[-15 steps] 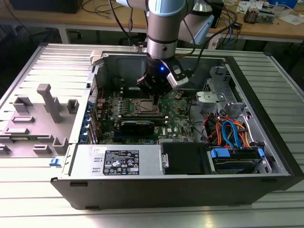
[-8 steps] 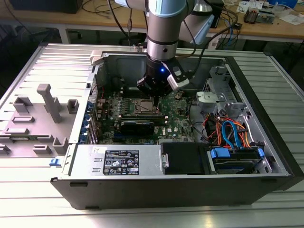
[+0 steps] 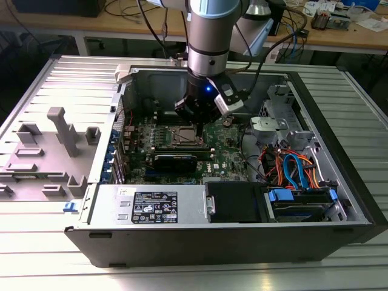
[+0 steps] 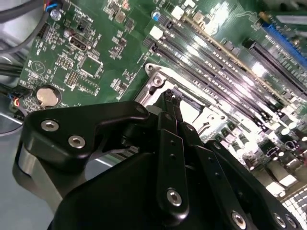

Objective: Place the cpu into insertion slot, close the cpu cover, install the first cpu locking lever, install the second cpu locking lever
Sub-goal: 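Install the second cpu locking lever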

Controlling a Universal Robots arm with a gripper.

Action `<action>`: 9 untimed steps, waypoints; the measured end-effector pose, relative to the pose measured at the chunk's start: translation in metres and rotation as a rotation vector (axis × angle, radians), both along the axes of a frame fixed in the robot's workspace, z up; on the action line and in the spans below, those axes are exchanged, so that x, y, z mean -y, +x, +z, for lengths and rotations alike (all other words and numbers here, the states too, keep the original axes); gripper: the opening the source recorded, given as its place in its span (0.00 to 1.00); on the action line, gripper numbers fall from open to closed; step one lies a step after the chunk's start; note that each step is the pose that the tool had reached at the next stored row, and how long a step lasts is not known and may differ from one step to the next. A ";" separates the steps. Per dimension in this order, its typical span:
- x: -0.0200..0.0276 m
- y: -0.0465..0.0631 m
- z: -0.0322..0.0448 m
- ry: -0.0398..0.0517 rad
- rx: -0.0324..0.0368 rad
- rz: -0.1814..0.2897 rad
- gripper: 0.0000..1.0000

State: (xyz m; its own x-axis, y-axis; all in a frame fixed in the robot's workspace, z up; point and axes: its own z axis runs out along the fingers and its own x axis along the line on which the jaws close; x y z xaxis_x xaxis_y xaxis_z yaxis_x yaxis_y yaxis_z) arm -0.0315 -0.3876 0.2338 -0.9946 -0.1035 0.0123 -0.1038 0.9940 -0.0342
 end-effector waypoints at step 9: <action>0.0170 -0.009 0.0004 0.0001 0.0000 0.008 0.12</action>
State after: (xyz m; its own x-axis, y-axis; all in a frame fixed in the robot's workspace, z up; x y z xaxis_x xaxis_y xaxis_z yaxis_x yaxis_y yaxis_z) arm -0.0410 -0.4045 0.2342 -0.9937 -0.1112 0.0123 -0.1115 0.9932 -0.0341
